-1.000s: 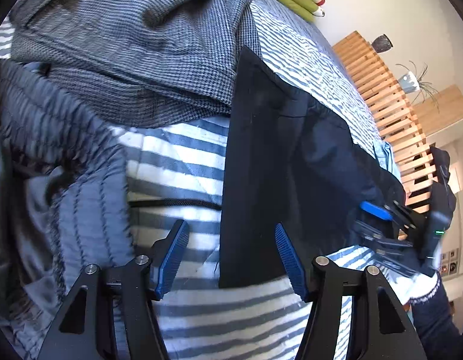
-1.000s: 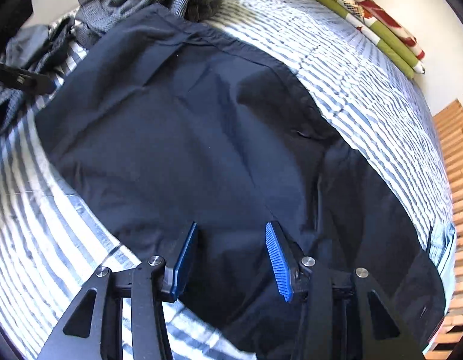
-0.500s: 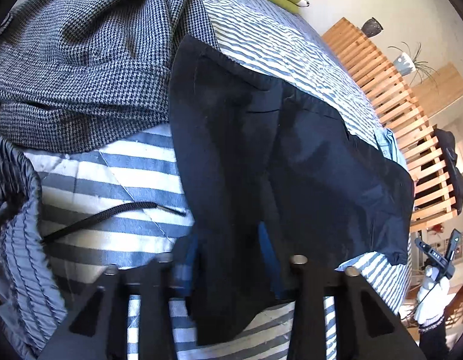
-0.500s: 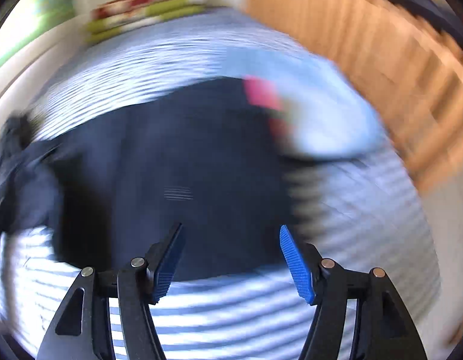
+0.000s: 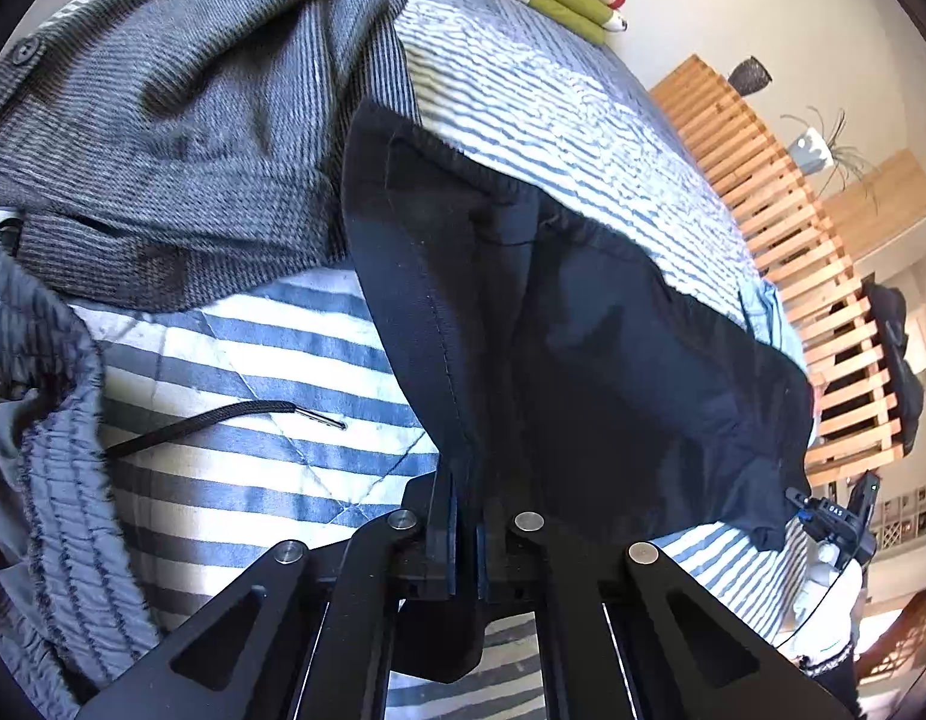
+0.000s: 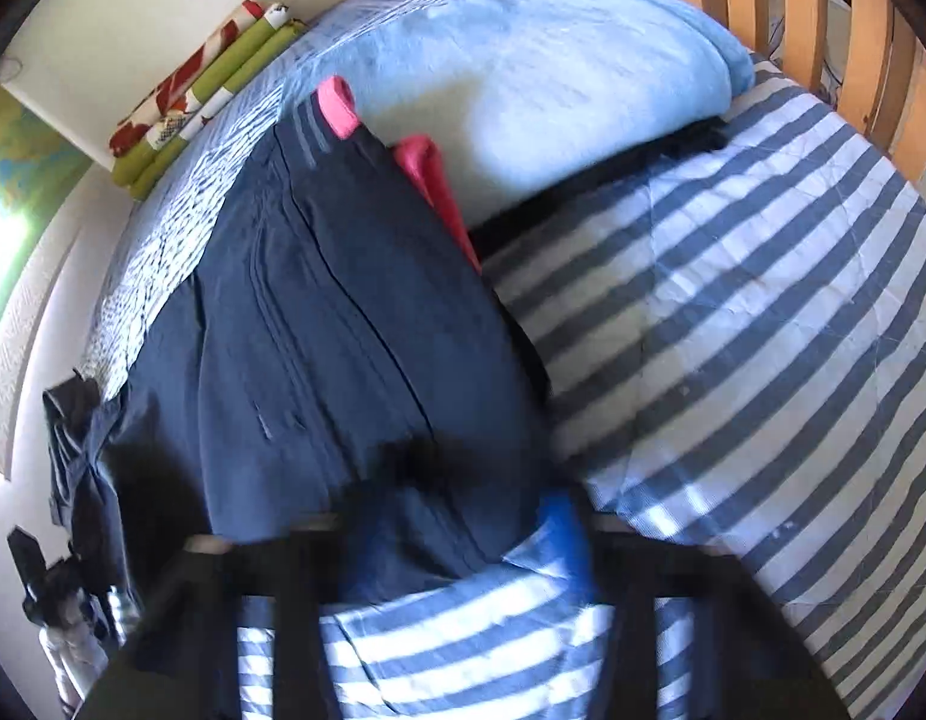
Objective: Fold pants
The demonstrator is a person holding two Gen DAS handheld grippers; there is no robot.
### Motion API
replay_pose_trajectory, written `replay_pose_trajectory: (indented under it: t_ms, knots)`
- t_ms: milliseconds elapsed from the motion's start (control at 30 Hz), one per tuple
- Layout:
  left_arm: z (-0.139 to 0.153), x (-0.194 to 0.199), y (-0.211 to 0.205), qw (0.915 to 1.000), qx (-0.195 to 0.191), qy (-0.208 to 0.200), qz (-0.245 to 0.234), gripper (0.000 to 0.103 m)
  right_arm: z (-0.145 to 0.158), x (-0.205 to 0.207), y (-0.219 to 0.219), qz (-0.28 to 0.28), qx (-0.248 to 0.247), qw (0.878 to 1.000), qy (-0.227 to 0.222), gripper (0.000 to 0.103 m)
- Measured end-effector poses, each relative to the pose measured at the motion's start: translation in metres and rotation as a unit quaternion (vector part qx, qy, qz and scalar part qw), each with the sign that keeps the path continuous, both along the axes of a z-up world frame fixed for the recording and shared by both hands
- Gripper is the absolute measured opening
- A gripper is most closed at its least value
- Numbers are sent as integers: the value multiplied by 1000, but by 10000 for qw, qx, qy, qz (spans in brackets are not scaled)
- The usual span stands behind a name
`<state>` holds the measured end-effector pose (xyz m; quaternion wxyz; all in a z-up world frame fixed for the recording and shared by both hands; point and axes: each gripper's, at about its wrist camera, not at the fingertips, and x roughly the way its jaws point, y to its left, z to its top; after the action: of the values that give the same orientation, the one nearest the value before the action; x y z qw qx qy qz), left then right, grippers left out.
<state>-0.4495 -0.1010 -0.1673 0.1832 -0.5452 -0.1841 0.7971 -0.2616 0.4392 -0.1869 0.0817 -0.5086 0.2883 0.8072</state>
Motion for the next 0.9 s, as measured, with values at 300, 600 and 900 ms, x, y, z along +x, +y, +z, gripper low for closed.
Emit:
replay_pose_trajectory:
  t_ms: [300, 600, 900]
  knots:
    - [54, 28, -24, 9994, 195, 288, 81, 2, 86, 23, -10, 75, 256, 9962, 829, 6]
    - [21, 117, -44, 9980, -369, -337, -374, 11, 105, 107, -6, -174, 1033, 9934, 477, 4]
    - [43, 118, -58, 9976, -686, 89, 98, 43, 70, 111, 7, 20, 2026, 9787, -332, 17]
